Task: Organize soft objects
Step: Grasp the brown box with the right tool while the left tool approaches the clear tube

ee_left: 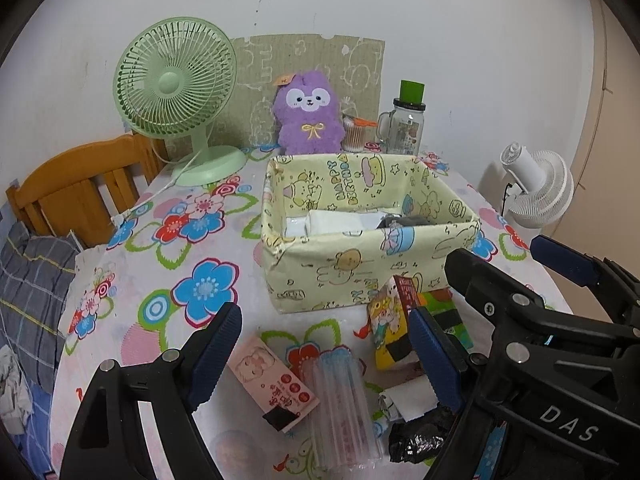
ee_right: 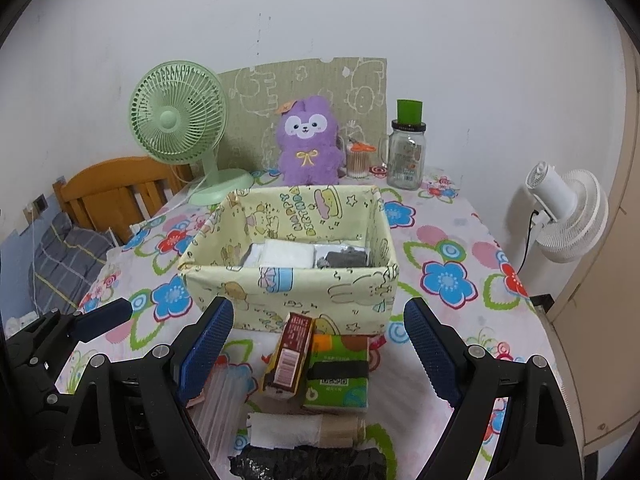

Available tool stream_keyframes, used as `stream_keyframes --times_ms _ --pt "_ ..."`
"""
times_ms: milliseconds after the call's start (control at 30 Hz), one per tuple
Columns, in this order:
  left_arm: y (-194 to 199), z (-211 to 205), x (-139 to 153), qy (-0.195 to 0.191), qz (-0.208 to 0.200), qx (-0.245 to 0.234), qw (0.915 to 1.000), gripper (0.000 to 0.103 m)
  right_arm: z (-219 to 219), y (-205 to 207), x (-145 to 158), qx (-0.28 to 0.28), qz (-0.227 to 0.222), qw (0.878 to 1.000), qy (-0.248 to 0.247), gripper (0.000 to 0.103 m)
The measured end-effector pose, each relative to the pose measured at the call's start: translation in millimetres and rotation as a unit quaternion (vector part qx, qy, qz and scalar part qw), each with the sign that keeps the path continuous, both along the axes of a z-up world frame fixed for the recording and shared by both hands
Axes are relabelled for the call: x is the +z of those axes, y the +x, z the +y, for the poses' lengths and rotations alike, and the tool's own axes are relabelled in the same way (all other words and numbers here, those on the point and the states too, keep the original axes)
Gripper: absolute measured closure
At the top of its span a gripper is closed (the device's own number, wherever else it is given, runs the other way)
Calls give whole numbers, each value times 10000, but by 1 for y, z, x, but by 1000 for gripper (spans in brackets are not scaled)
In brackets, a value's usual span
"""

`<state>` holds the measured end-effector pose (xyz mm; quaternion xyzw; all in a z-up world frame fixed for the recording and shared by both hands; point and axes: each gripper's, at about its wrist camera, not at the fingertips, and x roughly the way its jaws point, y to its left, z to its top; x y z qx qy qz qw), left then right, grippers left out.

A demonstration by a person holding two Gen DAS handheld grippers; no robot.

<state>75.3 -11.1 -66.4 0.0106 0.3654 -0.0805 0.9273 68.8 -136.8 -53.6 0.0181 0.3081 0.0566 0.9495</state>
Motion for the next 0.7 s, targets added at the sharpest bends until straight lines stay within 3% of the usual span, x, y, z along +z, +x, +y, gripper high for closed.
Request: stream_keyframes --times_ms 700 --pt "12 10 -36 153 473 128 9987 16 10 16 -38 139 573 9982 87 27"
